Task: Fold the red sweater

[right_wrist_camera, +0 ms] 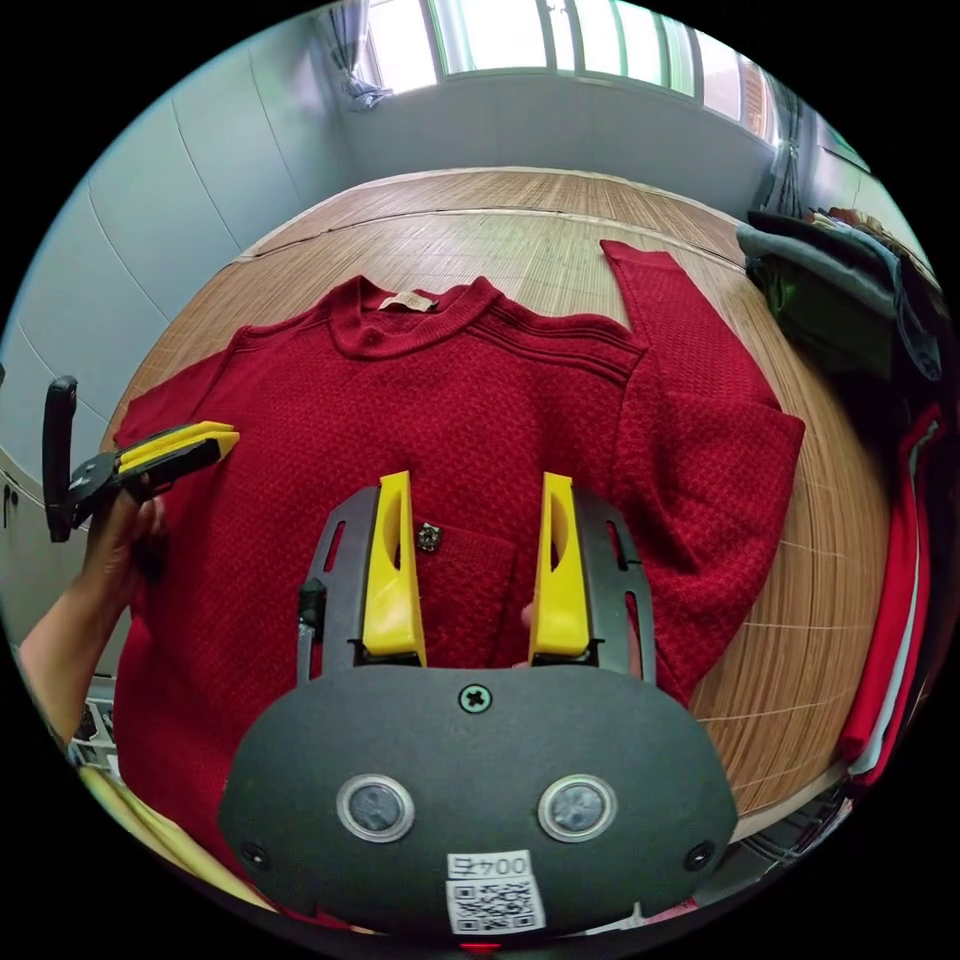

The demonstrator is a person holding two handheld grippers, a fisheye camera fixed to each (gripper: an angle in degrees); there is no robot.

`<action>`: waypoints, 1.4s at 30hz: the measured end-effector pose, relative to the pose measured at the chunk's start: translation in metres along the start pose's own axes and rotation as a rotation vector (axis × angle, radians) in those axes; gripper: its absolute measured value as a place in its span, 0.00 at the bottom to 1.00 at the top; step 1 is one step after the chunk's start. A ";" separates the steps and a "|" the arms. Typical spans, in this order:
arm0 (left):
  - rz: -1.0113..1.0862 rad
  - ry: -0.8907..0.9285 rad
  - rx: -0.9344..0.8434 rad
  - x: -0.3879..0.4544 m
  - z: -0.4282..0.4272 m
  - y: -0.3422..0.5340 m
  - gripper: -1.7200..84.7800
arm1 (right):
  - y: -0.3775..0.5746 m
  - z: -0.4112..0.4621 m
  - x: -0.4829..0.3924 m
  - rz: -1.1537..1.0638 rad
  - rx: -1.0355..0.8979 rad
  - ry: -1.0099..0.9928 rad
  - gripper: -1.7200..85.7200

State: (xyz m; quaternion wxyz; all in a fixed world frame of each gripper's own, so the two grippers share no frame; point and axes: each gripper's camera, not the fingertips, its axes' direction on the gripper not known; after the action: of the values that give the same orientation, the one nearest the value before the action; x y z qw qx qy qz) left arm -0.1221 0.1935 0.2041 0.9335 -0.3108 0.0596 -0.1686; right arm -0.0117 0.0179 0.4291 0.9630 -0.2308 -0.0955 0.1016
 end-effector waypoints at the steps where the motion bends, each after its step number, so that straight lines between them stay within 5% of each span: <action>1: 0.016 -0.032 0.004 0.005 0.000 0.003 0.06 | 0.001 0.002 0.001 -0.003 0.000 0.006 0.22; 7: 0.086 -0.215 0.018 0.035 0.007 0.012 0.07 | 0.008 0.008 0.015 0.014 0.000 -0.005 0.20; 12: 0.034 -0.104 0.019 0.013 0.008 0.013 0.08 | 0.016 0.008 0.061 0.137 0.000 -0.112 0.14; 14: 0.021 -0.077 0.021 0.008 0.010 0.014 0.08 | 0.018 0.001 0.103 0.170 -0.008 -0.320 0.09; 20: 0.030 -0.095 0.027 0.013 0.015 0.015 0.08 | 0.067 -0.062 0.280 0.554 0.355 -0.491 0.16; 26: 0.015 -0.065 0.029 0.012 0.020 0.012 0.08 | 0.067 -0.020 0.343 0.716 0.189 -0.421 0.17; 31: 0.025 -0.086 0.031 0.020 0.025 0.010 0.08 | 0.039 -0.024 0.308 0.627 0.191 -0.403 0.08; 34: 0.019 -0.075 0.033 0.021 0.027 0.008 0.08 | 0.012 -0.067 0.225 0.376 0.292 -0.309 0.07; 38: 0.025 -0.089 0.034 0.029 0.030 0.005 0.08 | -0.019 -0.059 0.065 -0.043 0.128 -0.161 0.08; 42: 0.028 -0.096 0.034 0.035 0.032 0.002 0.07 | -0.012 -0.048 0.010 -0.199 0.071 -0.166 0.12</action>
State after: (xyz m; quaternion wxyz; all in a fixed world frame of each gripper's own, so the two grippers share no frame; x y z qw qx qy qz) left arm -0.0821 0.2006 0.2288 0.9427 -0.3016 0.0160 -0.1415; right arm 0.0103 -0.0105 0.3941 0.9646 -0.1770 -0.1935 0.0278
